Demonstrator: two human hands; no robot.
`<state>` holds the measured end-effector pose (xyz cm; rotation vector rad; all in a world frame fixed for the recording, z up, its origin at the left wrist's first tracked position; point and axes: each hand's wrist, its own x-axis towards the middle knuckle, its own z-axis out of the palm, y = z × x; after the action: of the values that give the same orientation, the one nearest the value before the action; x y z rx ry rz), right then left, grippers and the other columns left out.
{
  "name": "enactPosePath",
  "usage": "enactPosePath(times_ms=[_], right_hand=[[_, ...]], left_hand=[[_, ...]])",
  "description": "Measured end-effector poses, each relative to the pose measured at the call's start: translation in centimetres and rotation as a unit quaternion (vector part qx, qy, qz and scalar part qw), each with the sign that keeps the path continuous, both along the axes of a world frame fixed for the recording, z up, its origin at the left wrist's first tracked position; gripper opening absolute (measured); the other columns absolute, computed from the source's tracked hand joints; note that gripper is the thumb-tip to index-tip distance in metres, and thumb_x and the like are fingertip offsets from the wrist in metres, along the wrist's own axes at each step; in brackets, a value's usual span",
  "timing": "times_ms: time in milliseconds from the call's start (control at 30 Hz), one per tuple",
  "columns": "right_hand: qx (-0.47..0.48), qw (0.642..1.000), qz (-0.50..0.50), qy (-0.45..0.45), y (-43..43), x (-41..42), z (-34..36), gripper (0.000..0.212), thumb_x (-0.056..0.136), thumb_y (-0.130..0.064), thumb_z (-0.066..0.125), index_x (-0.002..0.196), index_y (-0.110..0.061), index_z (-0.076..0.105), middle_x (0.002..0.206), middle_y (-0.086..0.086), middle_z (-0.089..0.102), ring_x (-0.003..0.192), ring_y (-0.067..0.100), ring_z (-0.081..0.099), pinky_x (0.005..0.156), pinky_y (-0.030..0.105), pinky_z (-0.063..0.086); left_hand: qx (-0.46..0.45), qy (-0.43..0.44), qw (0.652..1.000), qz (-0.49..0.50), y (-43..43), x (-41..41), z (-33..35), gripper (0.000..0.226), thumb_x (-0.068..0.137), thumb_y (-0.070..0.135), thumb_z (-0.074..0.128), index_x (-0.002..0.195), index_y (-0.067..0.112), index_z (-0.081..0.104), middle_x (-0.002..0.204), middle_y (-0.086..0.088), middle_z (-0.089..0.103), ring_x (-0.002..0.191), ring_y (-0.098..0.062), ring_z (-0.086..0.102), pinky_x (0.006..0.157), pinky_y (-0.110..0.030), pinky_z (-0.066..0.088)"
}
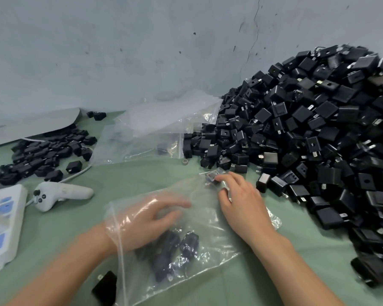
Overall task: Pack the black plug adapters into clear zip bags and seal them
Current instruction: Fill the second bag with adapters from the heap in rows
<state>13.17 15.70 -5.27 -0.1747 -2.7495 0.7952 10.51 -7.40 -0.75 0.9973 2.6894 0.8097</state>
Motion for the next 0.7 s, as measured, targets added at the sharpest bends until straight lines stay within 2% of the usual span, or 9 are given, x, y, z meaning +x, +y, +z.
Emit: enactPosePath(times_ms=[67, 167, 200, 267, 367, 400, 467, 600, 700], right_hand=[[-0.002, 1.000, 0.001, -0.001, -0.1, 0.0, 0.0, 0.034, 0.101, -0.027, 0.040, 0.133, -0.034, 0.052, 0.146, -0.010, 0.045, 0.132, 0.017, 0.043, 0.112, 0.033, 0.028], [0.002, 1.000, 0.002, 0.003, -0.2, 0.1, 0.0, 0.036, 0.101, -0.026, 0.040, 0.134, -0.033, 0.051, 0.146, -0.009, 0.045, 0.131, 0.018, 0.043, 0.111, 0.033, 0.028], [0.005, 1.000, 0.002, 0.004, -0.2, 0.1, -0.1, 0.036, 0.101, -0.025, 0.041, 0.135, -0.032, 0.051, 0.146, -0.008, 0.046, 0.131, 0.019, 0.043, 0.111, 0.033, 0.028], [0.008, 1.000, 0.001, 0.007, -0.1, 0.1, -0.1, 0.036, 0.101, -0.025, 0.041, 0.135, -0.032, 0.051, 0.146, -0.008, 0.046, 0.130, 0.018, 0.044, 0.110, 0.032, 0.028], [0.006, 1.000, 0.003, 0.012, -0.2, 0.2, -0.3, 0.035, 0.101, -0.025, 0.041, 0.134, -0.032, 0.052, 0.144, -0.009, 0.047, 0.129, 0.017, 0.043, 0.108, 0.031, 0.028], [0.002, 1.000, 0.003, 0.014, -0.2, 0.2, -0.3, 0.035, 0.101, -0.025, 0.042, 0.133, -0.031, 0.052, 0.144, -0.009, 0.047, 0.129, 0.017, 0.043, 0.109, 0.031, 0.028], [-0.005, 1.000, 0.003, 0.019, -0.1, 0.0, -0.4, 0.035, 0.100, -0.024, 0.042, 0.133, -0.031, 0.053, 0.143, -0.009, 0.048, 0.129, 0.017, 0.043, 0.109, 0.031, 0.028], [-0.006, 1.000, 0.002, 0.019, -0.1, 0.0, -0.5, 0.035, 0.100, -0.025, 0.042, 0.133, -0.032, 0.053, 0.143, -0.009, 0.048, 0.130, 0.017, 0.043, 0.109, 0.031, 0.027], [-0.013, 1.000, 0.004, 0.018, 0.0, 0.0, -0.5, 0.035, 0.100, -0.025, 0.042, 0.133, -0.032, 0.053, 0.144, -0.008, 0.048, 0.130, 0.017, 0.043, 0.109, 0.032, 0.028]], left_hand=[[0.011, -0.118, 0.993, -0.008, -1.4, 1.8, 1.0, 0.023, 0.084, 0.061, 0.056, 0.104, 0.070, 0.060, 0.119, 0.041, 0.060, 0.111, 0.017, 0.056, 0.095, -0.005, 0.043], [-0.062, -0.114, 0.990, -0.046, -1.3, 2.9, 1.3, 0.037, 0.072, 0.072, 0.058, 0.097, 0.089, 0.037, 0.108, 0.058, 0.045, 0.099, 0.040, 0.036, 0.079, 0.012, 0.028], [-0.067, -0.084, 0.993, -0.057, -1.0, 2.9, 1.2, 0.037, 0.074, 0.067, 0.064, 0.102, 0.082, 0.045, 0.106, 0.047, 0.052, 0.098, 0.039, 0.035, 0.081, 0.011, 0.026], [-0.045, -0.044, 0.994, -0.089, -0.1, 2.7, 0.5, 0.019, 0.081, 0.046, 0.077, 0.099, 0.039, 0.071, 0.099, 0.022, 0.051, 0.096, 0.019, 0.047, 0.086, -0.003, 0.034], [-0.010, -0.099, 0.990, -0.095, 1.0, 2.4, -0.5, 0.013, 0.090, 0.031, 0.073, 0.098, 0.034, 0.063, 0.100, 0.009, 0.054, 0.092, -0.002, 0.055, 0.089, -0.024, 0.045], [0.018, -0.130, 0.987, -0.088, 1.3, 2.2, -0.8, 0.010, 0.093, 0.030, 0.068, 0.101, 0.029, 0.061, 0.094, 0.011, 0.059, 0.086, -0.007, 0.060, 0.086, -0.030, 0.051], [0.042, -0.097, 0.993, -0.054, 2.0, 1.9, -1.4, 0.021, 0.089, 0.042, 0.058, 0.096, 0.022, 0.056, 0.074, 0.010, 0.058, 0.067, -0.009, 0.057, 0.076, -0.038, 0.054], [-0.010, 0.087, 0.996, 0.012, 2.8, 0.5, -2.0, 0.028, 0.086, 0.050, 0.057, 0.110, 0.034, 0.052, 0.074, 0.013, 0.057, 0.066, -0.005, 0.053, 0.069, -0.025, 0.046], [-0.019, 0.094, 0.995, 0.018, 3.9, 0.0, -1.7, 0.031, 0.093, 0.042, 0.063, 0.120, 0.029, 0.057, 0.077, 0.015, 0.056, 0.070, 0.004, 0.054, 0.067, -0.013, 0.041]])
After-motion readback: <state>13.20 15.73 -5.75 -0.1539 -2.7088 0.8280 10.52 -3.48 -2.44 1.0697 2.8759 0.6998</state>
